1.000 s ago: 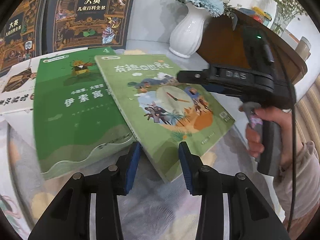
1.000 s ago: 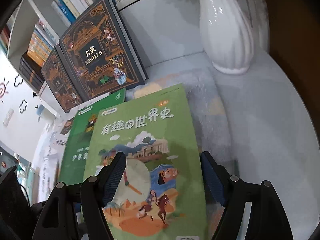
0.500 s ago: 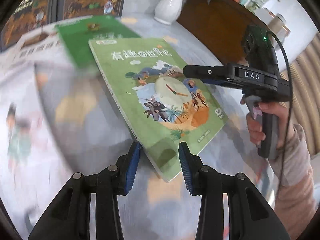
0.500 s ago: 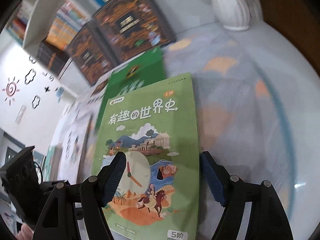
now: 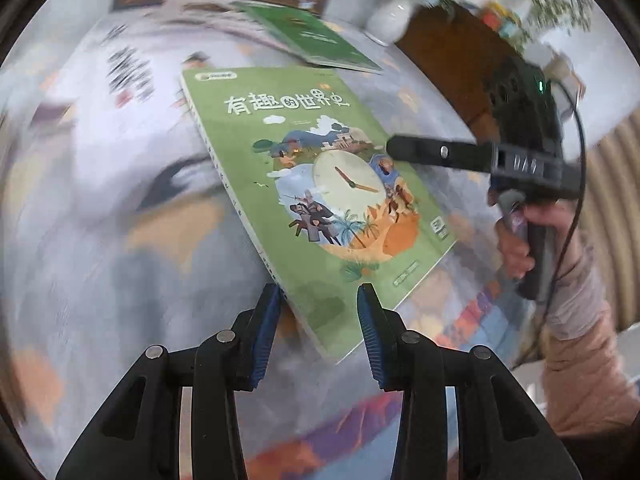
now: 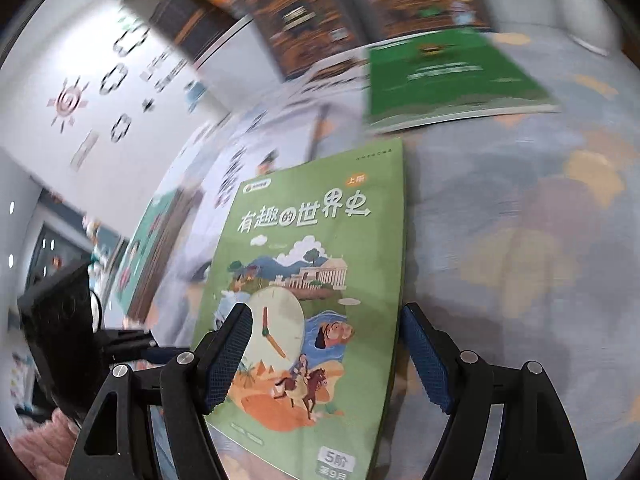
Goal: Organize books
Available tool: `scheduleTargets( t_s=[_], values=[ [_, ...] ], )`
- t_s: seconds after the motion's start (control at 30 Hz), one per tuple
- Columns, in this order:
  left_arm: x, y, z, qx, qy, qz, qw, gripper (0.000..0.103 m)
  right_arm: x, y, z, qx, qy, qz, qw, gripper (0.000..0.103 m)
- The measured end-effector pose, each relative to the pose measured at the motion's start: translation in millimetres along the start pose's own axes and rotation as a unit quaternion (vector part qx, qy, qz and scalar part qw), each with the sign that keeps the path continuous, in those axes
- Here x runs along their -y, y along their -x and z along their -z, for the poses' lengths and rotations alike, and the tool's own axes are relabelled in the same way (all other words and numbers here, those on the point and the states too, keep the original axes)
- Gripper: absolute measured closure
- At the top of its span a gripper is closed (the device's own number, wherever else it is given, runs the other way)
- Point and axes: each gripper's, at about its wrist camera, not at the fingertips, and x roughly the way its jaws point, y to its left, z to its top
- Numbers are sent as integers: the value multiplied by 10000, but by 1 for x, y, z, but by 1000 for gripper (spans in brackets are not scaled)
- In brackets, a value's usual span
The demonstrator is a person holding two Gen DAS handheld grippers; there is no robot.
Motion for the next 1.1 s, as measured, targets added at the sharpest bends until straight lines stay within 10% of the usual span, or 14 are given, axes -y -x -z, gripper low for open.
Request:
scheduleTargets(
  t_s=[0.3,0.43,0.73,0.93,1.1],
  values=[
    [-46,23,15,221,610,86,9979,67,-33,-35,-2,-464,809,-609,9938,23],
    [-51,21,9,278,649,146,9974,67,-13,-24,6,-558,243,-1115,9919,26],
    [-63,16,-3,290,689,151,9971,76,11,-24,23,-975,-48,-1838,9781,52],
    [-73,18,-1,332,837,274,9956,78,34,-33,14,-1062,-362,-1934,9747,90],
    [-71,17,-6,393,786,167,9960,77,39,-27,19,-879,-337,-2071,9738,91]
  ],
)
